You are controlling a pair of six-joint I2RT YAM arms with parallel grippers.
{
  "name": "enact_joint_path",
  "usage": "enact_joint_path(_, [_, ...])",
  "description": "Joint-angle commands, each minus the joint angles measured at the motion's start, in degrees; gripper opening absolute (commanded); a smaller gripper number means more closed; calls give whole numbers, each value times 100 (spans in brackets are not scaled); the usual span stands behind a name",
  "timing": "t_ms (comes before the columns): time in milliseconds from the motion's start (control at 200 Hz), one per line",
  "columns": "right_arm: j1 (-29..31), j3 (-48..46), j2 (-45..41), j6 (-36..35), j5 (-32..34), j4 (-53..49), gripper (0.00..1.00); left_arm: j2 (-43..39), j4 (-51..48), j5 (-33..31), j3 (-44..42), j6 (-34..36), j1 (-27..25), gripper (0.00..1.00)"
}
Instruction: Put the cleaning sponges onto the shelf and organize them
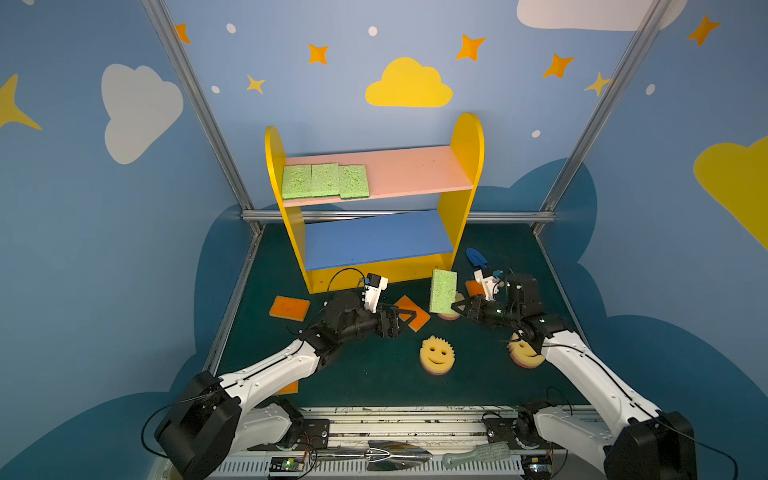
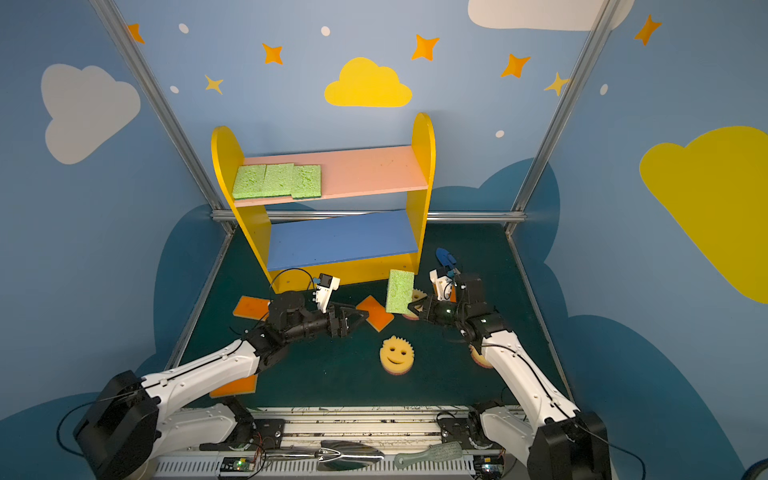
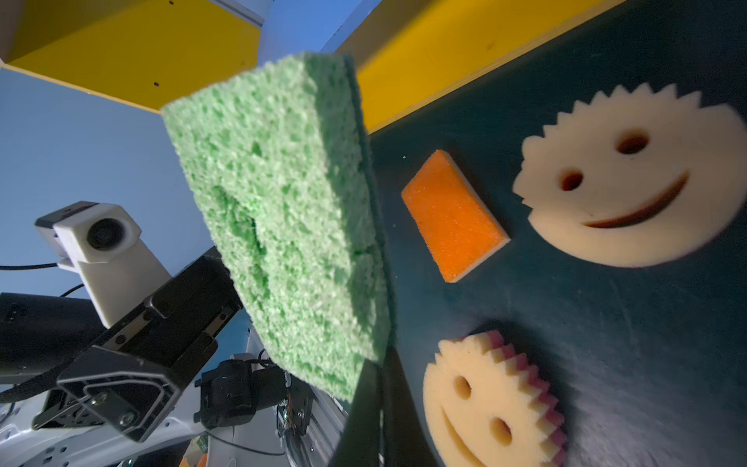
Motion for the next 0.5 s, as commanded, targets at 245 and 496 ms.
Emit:
enact_joint_path(245, [444, 708, 850, 78, -114, 480, 0, 628, 480, 183, 361, 132, -31, 73])
enact_joint_path(496, [505, 703, 1036, 133, -230, 729, 0, 992, 670, 23, 419, -10, 22, 67])
